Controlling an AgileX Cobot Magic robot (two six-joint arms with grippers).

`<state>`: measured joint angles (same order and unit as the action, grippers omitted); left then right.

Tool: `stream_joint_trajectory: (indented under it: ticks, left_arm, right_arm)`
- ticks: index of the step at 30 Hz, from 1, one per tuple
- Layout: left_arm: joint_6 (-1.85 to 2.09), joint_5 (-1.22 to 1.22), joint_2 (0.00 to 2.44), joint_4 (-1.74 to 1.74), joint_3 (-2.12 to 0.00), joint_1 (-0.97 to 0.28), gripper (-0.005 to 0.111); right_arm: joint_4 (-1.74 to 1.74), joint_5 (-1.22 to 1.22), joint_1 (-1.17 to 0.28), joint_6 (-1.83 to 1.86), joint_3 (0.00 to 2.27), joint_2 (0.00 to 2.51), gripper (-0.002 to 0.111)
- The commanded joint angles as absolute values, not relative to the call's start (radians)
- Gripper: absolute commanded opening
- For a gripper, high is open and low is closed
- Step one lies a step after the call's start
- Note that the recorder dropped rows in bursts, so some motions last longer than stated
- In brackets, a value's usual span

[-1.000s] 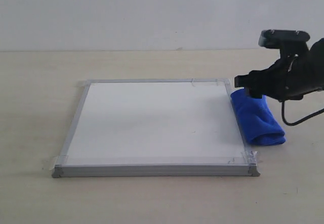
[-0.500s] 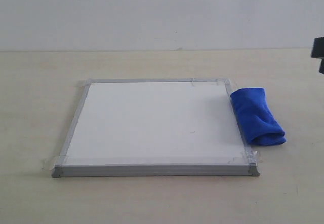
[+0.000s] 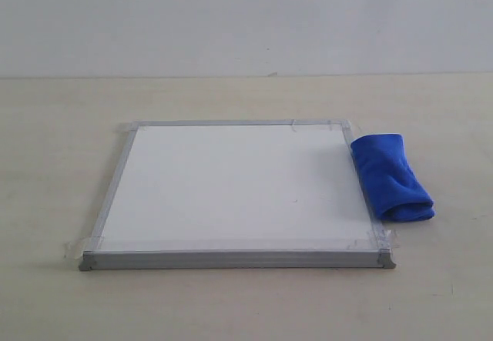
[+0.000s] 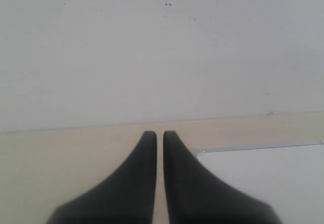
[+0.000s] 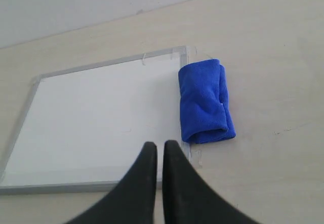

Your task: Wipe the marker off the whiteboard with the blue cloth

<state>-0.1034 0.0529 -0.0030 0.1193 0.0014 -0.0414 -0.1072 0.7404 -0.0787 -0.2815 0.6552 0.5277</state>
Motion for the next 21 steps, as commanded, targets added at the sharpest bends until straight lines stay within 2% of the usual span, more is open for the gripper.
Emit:
stream_joint_trajectory:
  ticks: [1, 5, 15, 21]
  left_arm:
    - [-0.113, 0.052, 0.000, 0.114, 0.000, -0.046, 0.004]
    - [-0.113, 0.052, 0.000, 0.114, 0.000, -0.046, 0.004]
    - [-0.113, 0.052, 0.000, 0.114, 0.000, -0.046, 0.004]
    - [-0.113, 0.052, 0.000, 0.114, 0.000, -0.046, 0.004]
  right_arm:
    - [-0.105, 0.737, -0.070, -0.282, 0.644, 0.510, 0.000]
    - [-0.112, 0.666, -0.070, -0.282, 0.578, 0.493, 0.000]
    - [-0.131, 0.395, -0.044, -0.282, 0.259, 0.155, 0.000]
    - [-0.129, 0.209, -0.044, -0.252, 0.117, 0.066, 0.000]
